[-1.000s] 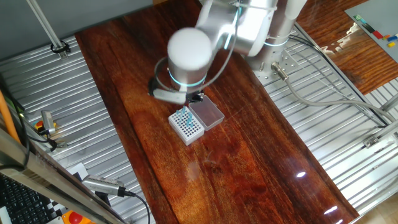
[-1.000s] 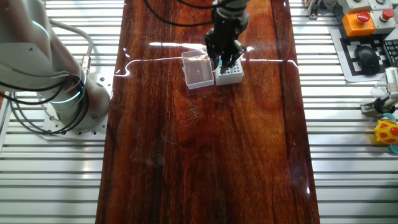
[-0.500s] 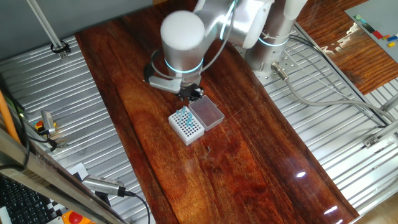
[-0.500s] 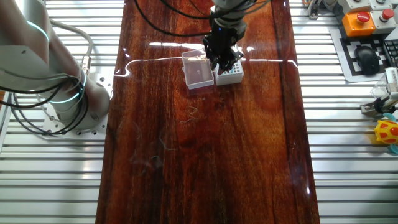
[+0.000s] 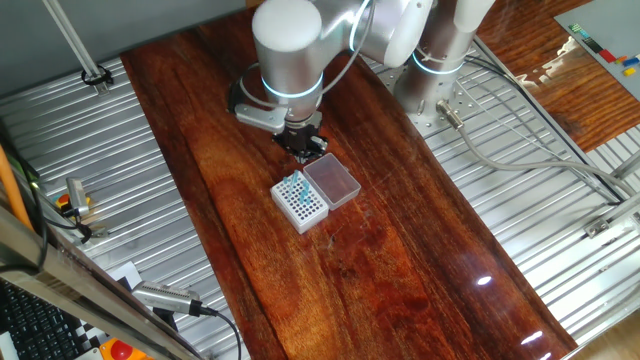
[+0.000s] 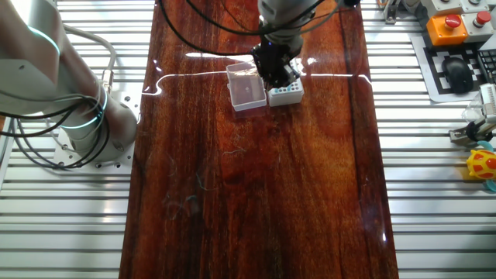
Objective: Insert a medium pipette tip into the holder for medium pipette tips
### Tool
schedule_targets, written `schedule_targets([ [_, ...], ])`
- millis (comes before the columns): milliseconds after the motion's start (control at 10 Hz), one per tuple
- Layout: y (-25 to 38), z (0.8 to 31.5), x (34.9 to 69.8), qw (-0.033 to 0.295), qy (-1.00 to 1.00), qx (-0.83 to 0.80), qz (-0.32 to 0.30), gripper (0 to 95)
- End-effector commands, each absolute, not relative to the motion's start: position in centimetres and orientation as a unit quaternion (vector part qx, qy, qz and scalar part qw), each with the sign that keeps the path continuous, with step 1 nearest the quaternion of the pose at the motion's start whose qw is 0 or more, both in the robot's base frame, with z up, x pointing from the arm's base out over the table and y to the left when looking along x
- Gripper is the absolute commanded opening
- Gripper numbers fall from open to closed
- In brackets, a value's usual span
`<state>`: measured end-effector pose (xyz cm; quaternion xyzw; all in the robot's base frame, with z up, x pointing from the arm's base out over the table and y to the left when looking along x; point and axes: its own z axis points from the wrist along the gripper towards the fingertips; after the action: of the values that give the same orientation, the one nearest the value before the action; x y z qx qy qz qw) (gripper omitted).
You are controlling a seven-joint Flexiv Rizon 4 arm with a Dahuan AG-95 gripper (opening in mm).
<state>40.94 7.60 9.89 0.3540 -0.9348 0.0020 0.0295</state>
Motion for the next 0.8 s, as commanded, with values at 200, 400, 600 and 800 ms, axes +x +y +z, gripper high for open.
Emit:
schedule_targets([
  [200,7.72,9.94,40.95,0.021,-0.937,0.350,-0.006,0.0],
  [400,7.87,9.86,41.05,0.015,-0.938,0.346,-0.008,0.0],
  [600,8.16,9.66,41.27,0.013,-0.939,0.343,-0.009,0.0],
  [800,8.31,9.57,41.37,0.013,-0.940,0.340,-0.009,0.0],
])
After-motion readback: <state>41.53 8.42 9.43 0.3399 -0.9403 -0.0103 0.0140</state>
